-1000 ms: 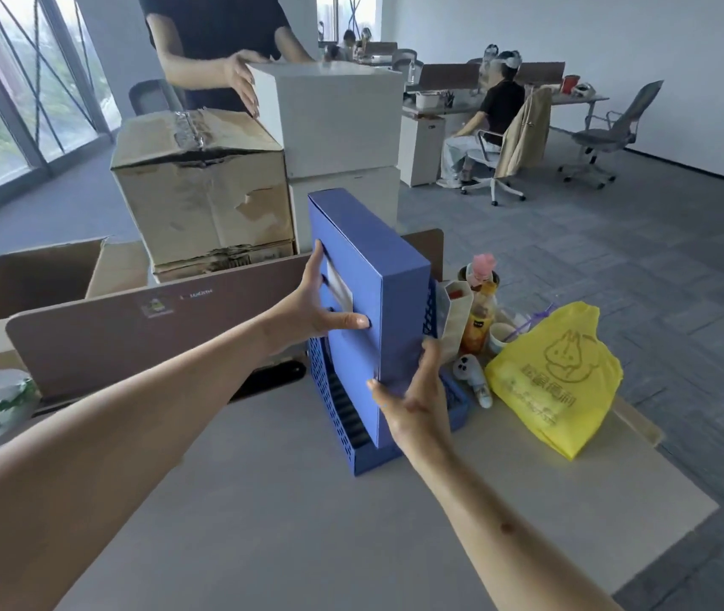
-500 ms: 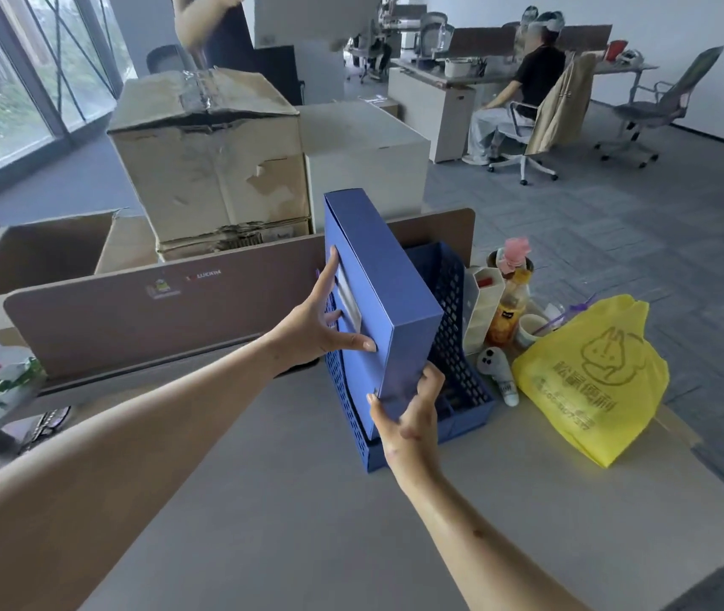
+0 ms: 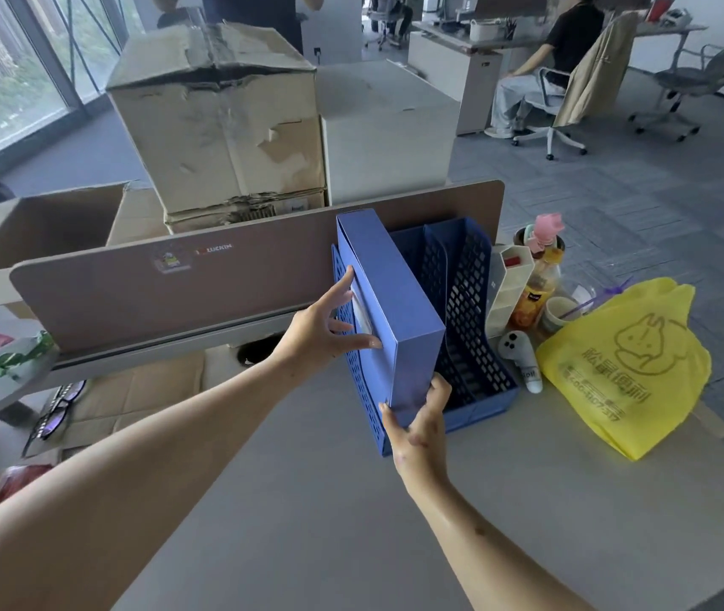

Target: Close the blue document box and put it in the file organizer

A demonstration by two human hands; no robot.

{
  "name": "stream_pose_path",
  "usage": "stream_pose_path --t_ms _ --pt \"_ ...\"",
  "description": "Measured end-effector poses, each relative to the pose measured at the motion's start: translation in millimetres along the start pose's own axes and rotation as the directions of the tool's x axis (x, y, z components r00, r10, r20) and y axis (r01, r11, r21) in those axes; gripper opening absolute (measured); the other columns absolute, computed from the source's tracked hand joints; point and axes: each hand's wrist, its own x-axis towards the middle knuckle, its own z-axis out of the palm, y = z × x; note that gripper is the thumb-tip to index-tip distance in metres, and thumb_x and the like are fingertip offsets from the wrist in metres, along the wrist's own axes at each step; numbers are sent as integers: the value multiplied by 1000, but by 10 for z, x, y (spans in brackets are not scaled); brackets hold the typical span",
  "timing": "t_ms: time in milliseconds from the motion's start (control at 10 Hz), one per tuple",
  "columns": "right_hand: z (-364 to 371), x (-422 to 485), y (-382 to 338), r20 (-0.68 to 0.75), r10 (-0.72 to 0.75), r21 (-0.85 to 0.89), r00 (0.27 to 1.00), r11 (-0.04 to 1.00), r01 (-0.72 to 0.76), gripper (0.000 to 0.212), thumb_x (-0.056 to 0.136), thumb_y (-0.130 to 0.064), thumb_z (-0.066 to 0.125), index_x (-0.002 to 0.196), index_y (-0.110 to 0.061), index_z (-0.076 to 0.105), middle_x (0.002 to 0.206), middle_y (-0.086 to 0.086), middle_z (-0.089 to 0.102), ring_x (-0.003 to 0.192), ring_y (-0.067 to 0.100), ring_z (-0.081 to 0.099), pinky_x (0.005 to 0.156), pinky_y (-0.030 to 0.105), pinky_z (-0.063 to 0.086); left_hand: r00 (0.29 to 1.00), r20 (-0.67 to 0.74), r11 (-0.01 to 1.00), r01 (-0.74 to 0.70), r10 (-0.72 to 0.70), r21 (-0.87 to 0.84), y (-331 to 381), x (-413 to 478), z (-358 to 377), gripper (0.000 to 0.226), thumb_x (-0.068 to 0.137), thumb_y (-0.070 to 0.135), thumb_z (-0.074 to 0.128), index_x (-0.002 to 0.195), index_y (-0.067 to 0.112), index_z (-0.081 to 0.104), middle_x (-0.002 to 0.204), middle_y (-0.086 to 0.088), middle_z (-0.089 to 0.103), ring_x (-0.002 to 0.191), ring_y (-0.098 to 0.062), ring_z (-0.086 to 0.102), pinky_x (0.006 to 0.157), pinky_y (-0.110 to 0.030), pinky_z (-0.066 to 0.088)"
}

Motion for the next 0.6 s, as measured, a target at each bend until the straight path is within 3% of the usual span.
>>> stream_pose_path --t_ms 100,200,300,400,500,600 --pt "32 -17 41 4 14 -13 1000 1000 -14 57 85 1 67 125 -18 33 111 -12 56 92 0 60 81 9 47 1000 -1 1000 28 -28 5 -2 -24 -16 115 57 55 86 148 59 17 149 7 51 101 -7 69 92 -26 50" --pt "25 -11 44 -16 16 -41 1000 999 -16 57 85 -1 67 126 -15 31 108 -14 55 88 -9 58 71 1 43 999 -2 999 44 -44 -1 17 -32 -23 114 59 51 87 149 56 19 147 1 54 96 -8 71 87 -23 50" --pt "6 -7 0 -9 57 -73 998 996 -57 57 85 -5 68 127 -15 32 110 -5 58 85 -6 59 62 0 42 998 11 997 69 -69 17 45 -56 -2 110 63 48 88 148 59 18 147 1 54 97 -9 71 84 -22 50" --pt "-43 15 -77 21 86 -157 996 984 -82 64 81 -14 74 130 -15 32 118 -3 57 94 15 59 62 -2 41 995 33 996 90 -90 13 104 -137 -1 106 67 51 85 146 63 15 147 1 54 98 -8 71 86 -24 50" --pt "-135 95 -83 104 143 -153 984 980 -126 72 76 -13 79 128 -19 31 119 -3 56 106 21 60 68 -2 43 996 27 996 84 -85 15 148 -199 -50 101 71 53 81 146 63 15 147 1 53 102 -1 62 84 -23 47" --pt "-361 91 -476 109 38 3 993 999 -38 92 69 -22 82 141 -22 24 145 -1 39 130 13 43 110 25 36 993 1 993 116 -116 25 149 -344 -162 92 75 60 74 148 59 18 149 4 50 125 -14 56 98 -36 51"
